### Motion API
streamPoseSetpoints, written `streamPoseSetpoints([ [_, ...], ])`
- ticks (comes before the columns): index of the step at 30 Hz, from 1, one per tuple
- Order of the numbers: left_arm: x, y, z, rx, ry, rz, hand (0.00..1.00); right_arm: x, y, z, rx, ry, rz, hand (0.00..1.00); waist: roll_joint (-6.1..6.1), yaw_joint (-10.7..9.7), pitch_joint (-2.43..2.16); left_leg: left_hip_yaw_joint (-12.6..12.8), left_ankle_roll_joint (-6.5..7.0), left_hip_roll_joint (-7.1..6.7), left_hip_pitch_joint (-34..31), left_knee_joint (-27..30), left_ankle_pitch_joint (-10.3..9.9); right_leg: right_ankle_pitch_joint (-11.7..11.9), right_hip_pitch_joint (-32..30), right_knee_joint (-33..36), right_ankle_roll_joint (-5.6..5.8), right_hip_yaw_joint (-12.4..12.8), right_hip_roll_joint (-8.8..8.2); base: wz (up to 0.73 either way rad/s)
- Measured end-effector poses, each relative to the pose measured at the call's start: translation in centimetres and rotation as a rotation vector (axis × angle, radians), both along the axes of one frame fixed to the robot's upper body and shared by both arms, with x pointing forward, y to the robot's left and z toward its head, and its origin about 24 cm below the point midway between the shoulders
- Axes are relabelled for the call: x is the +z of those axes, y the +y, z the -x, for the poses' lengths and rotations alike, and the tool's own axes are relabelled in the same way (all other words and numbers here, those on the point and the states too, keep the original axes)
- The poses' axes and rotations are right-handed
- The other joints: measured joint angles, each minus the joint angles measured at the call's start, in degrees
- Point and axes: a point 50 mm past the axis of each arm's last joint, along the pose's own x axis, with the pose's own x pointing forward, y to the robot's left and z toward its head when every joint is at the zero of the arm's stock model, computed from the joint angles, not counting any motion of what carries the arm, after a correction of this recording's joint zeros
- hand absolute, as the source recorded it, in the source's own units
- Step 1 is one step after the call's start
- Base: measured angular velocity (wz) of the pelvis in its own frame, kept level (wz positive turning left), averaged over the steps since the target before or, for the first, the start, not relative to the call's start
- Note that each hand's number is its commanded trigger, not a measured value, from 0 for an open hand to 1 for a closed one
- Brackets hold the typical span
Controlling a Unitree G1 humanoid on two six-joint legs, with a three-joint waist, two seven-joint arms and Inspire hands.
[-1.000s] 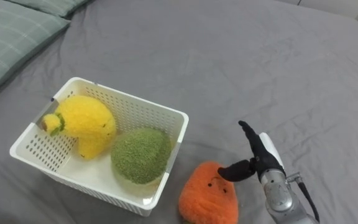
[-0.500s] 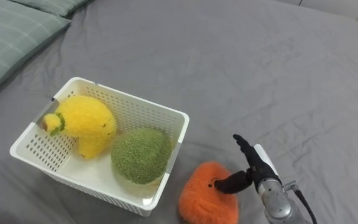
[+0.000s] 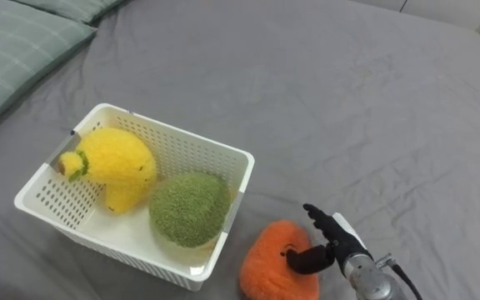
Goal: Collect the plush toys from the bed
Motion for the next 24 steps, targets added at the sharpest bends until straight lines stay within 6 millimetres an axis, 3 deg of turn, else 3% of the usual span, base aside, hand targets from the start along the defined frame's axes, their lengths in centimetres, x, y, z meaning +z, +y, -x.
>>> streamPoseSetpoints([
  [12,0.1,0.6,0.0,-0.008,0.002,-0.008,0.00,-0.6,1.2,0.5,0.095,0.095,-0.065,0.00,-1.10,0.2,-0.02,-0.1,0.01,0.01,-0.9,0.1,-0.1,0.0,-0.4,-0.3,0.02,0.0,0.07,0.00],
  [19,0.0,0.6,0.0,-0.009,0.007,-0.001,0.00,-0.6,1.3,0.4,0.127,0.097,-0.045,0.00,-0.92,0.4,0.21,-0.2,0.00,0.07,-0.9,0.1,-0.4,0.0,-0.4,-0.2,0.03,0.0,0.12,0.00],
  [20,0.0,0.6,0.0,-0.010,0.009,-0.001,0.00,-0.6,1.3,0.4,0.128,0.097,-0.045,0.14,-0.84,0.4,0.27,-0.3,0.00,0.06,-0.8,0.1,-0.5,0.0,-0.4,-0.2,0.03,0.0,0.12,0.00],
  [22,0.0,0.6,-0.1,-0.010,0.014,0.000,0.00,-0.6,1.3,0.4,0.128,0.098,-0.045,0.52,-0.75,0.4,0.39,-0.3,0.03,0.05,-0.7,0.1,-0.5,0.0,-0.2,-0.2,0.03,-0.1,0.12,0.00],
  [23,0.0,0.6,-0.1,-0.010,0.013,0.001,0.00,-0.6,1.3,0.4,0.128,0.097,-0.045,0.84,-0.75,0.4,0.43,-0.3,0.03,0.06,-0.7,0.1,-0.6,0.0,-0.2,-0.2,0.03,-0.1,0.12,0.00],
  [24,0.0,0.6,-0.1,-0.010,0.013,0.001,0.00,-0.6,1.3,0.4,0.127,0.096,-0.044,1.00,-0.74,0.4,0.46,-0.3,0.04,0.05,-0.7,0.1,-0.6,0.0,-0.2,-0.2,0.03,-0.1,0.12,0.00],
])
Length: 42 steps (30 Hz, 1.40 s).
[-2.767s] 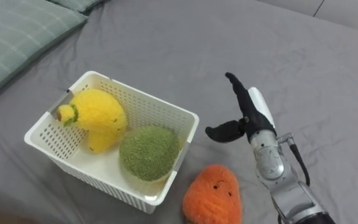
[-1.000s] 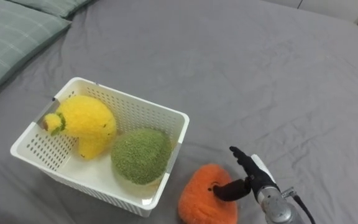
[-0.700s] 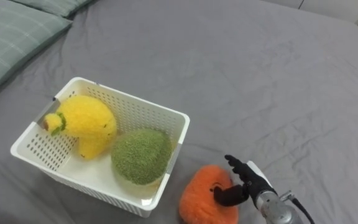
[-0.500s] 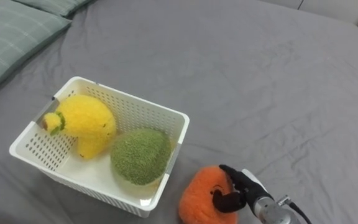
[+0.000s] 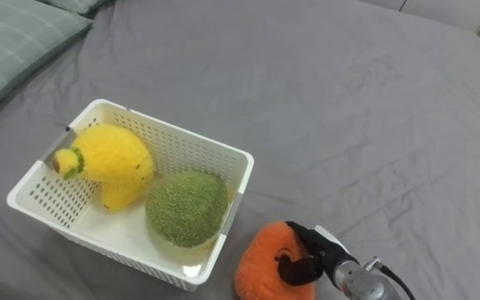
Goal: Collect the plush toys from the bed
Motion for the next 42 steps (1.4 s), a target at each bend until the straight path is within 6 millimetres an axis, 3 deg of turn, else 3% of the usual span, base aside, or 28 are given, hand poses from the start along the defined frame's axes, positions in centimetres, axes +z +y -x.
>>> streamPoseSetpoints([
  [8,0.0,0.0,-0.1,-0.004,-0.003,0.007,0.00,0.6,0.0,-1.0,-0.001,-0.031,0.001,1.00,0.01,-0.1,0.03,0.1,0.00,0.01,-0.2,0.0,0.0,0.0,-0.2,0.0,0.00,0.0,0.01,0.00],
  [17,0.1,-0.2,-0.5,-0.012,-0.016,0.018,0.00,0.4,0.3,-0.8,0.049,-0.012,0.021,1.00,0.12,0.8,0.18,0.1,0.01,0.00,-0.6,0.0,0.0,0.0,-0.7,0.0,0.01,0.0,0.00,0.00],
  [42,0.1,-0.1,-0.4,-0.005,-0.014,0.015,0.00,1.1,0.1,-1.5,0.020,-0.064,0.022,1.00,-0.03,0.5,-0.20,0.4,0.01,-0.01,-0.3,0.7,0.0,0.0,-0.4,0.5,0.01,0.0,-0.10,0.00],
])
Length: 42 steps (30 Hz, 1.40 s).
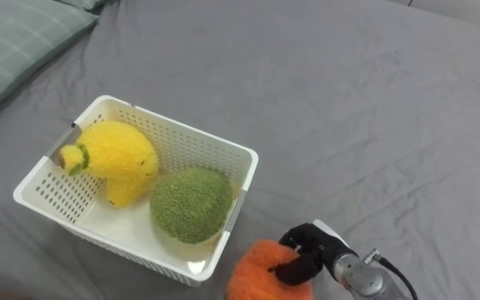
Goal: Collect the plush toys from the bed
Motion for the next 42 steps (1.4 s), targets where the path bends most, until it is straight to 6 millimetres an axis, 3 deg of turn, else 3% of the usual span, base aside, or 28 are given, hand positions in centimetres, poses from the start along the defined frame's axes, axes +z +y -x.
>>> streamPoseSetpoints([
  [6,0.0,0.1,0.3,-0.001,0.009,-0.006,0.00,2.9,0.2,-2.2,-0.028,-0.172,-0.016,1.00,0.15,-1.2,-0.30,0.2,0.00,0.01,0.3,0.1,0.0,0.0,0.2,0.0,0.00,0.1,-0.04,0.00],
  [12,-0.1,0.1,0.7,0.002,0.021,-0.006,0.00,5.0,0.6,-3.0,-0.016,-0.268,-0.031,1.00,0.41,-2.9,-0.24,0.4,0.10,0.00,0.8,0.0,-0.1,0.0,0.6,0.0,0.02,0.6,-0.04,-0.02],
  [24,-0.2,-0.1,0.9,0.010,0.036,-0.009,0.00,11.1,-0.1,-4.6,-0.040,-0.563,-0.027,1.00,1.15,-2.7,-0.20,1.3,0.11,0.14,1.9,-0.5,-0.1,0.0,0.7,0.1,0.05,1.4,0.14,-0.04],
  [37,-0.3,-0.2,0.9,0.010,0.038,-0.008,0.00,12.4,0.0,-5.0,-0.049,-0.632,-0.023,1.00,1.14,-2.4,-0.19,1.7,0.10,0.19,2.1,-0.9,-0.1,0.0,0.7,0.4,0.05,1.6,0.14,-0.01],
  [42,-0.3,-0.1,1.0,0.013,0.040,-0.014,0.00,14.7,0.2,-5.2,-0.053,-0.732,-0.033,1.00,1.10,-2.3,-0.14,1.8,0.10,0.20,2.1,-1.0,-0.1,0.0,0.6,0.6,0.06,1.6,0.14,0.00],
])
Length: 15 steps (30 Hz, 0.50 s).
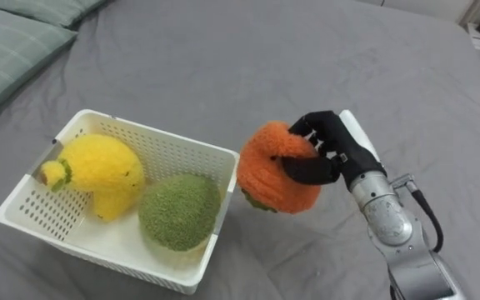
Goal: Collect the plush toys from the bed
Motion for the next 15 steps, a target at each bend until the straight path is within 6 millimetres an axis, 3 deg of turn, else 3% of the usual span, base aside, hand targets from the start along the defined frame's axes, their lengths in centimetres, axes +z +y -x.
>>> streamPoseSetpoints([
  [8,0.0,0.0,0.0,-0.002,-0.003,-0.001,0.00,5.1,1.0,-1.0,0.011,-0.221,-0.040,1.00,-0.20,0.2,0.06,-0.1,0.00,-0.01,0.2,0.1,0.0,0.0,0.1,0.2,0.00,-0.1,-0.02,0.00],
  [15,0.0,0.0,-0.2,-0.001,-0.010,-0.001,0.00,6.2,1.7,-1.1,0.027,-0.263,-0.076,1.00,-0.33,0.7,0.11,-0.1,0.01,-0.02,0.0,0.1,0.0,0.0,0.0,0.3,0.01,-0.1,-0.04,0.00],
])
